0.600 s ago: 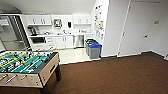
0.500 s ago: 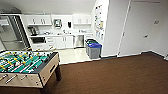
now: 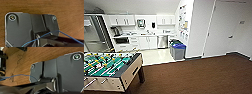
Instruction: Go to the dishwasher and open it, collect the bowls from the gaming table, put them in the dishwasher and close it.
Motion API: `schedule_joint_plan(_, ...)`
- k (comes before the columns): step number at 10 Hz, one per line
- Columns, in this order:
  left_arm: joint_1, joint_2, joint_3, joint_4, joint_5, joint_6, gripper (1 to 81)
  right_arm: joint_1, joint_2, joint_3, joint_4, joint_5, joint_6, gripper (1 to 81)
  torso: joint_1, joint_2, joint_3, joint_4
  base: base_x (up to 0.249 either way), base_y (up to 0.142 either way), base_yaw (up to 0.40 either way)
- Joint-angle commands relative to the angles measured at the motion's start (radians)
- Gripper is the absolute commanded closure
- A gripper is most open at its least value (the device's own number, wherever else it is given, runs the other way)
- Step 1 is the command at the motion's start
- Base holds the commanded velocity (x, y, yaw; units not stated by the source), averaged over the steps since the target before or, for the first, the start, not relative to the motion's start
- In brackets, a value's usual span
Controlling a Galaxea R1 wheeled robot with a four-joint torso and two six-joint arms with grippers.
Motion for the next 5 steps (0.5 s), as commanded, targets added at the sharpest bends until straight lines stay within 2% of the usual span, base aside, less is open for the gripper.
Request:
schedule_joint_plan(1, -0.039, -0.012, 0.025, 0.010, 0.056, 0.009, 1.0, 0.039, -0.018, 0.019, 0.000, -0.047, -0.006, 1.0, 0.000, 0.000, 0.000, 0.000, 0.149, 0.000, 0.000)
schedule_joint_plan(5, -0.040, -0.014, 0.024, 0.009, 0.058, 0.008, 1.0, 0.039, -0.016, 0.020, -0.001, -0.047, -0.008, 1.0, 0.000, 0.000, 0.000, 0.000, 0.156, 0.000, 0.000)
